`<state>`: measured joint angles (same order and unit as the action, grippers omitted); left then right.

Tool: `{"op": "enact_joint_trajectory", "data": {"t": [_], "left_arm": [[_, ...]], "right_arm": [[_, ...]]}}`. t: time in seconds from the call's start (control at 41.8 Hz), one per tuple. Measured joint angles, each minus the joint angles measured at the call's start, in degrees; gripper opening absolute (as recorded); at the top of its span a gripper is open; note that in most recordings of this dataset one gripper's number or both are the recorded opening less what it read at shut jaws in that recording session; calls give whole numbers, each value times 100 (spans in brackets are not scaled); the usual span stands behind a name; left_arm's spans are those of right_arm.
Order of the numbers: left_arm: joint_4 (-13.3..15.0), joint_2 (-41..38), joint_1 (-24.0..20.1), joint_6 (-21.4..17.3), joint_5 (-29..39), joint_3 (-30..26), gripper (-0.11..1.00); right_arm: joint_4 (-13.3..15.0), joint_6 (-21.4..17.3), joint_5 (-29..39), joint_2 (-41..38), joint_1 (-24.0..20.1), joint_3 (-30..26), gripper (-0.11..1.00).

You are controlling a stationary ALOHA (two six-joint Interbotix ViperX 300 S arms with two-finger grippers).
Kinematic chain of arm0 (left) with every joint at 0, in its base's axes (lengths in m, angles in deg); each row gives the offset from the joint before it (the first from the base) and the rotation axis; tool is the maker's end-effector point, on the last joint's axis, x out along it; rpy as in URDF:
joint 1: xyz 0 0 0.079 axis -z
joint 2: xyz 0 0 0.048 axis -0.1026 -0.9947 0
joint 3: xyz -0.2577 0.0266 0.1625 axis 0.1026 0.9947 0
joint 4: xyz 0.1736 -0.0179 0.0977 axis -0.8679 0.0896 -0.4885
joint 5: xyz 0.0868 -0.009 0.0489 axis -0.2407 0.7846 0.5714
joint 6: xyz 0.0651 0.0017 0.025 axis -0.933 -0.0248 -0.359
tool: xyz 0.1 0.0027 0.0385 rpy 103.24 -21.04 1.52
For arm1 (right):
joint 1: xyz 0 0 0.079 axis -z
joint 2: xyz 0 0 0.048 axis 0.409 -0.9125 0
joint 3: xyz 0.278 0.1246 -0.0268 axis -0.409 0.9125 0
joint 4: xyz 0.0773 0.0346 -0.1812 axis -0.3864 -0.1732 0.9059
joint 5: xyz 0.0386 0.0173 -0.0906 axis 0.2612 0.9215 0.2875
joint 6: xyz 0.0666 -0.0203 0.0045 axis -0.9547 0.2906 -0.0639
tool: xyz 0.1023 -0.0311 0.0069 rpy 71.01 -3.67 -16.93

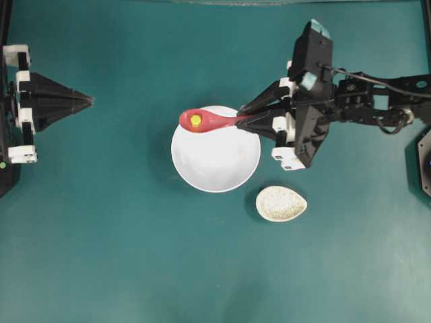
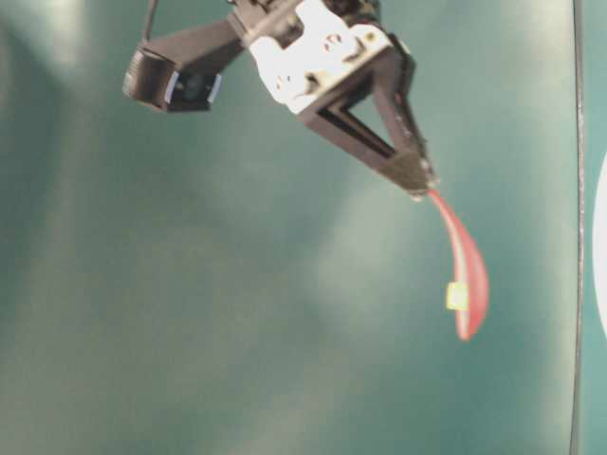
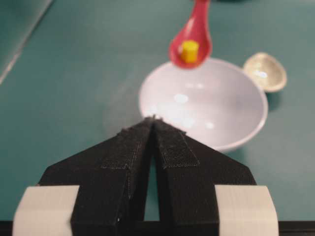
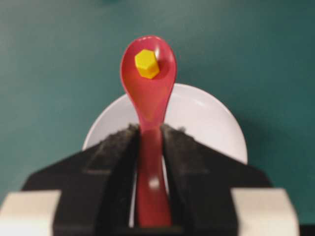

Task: Scoop the yellow hexagonal prism block from the bowl with a spoon using the right arm.
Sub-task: 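Raise the spoon carrying the yellow block above the bowl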

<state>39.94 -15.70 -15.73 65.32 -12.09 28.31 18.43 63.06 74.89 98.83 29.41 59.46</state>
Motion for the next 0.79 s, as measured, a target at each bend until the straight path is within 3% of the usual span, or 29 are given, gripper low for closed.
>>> {"op": "enact_joint_trajectory", "data": {"t": [0.478, 0.789], "left_arm": [[0, 0, 0, 35, 0, 0, 0], [0, 0, 0, 35, 0, 0, 0]], "right_arm": [[0, 0, 360, 896, -9, 158, 23], [0, 0, 360, 984, -9, 220, 23]]}}
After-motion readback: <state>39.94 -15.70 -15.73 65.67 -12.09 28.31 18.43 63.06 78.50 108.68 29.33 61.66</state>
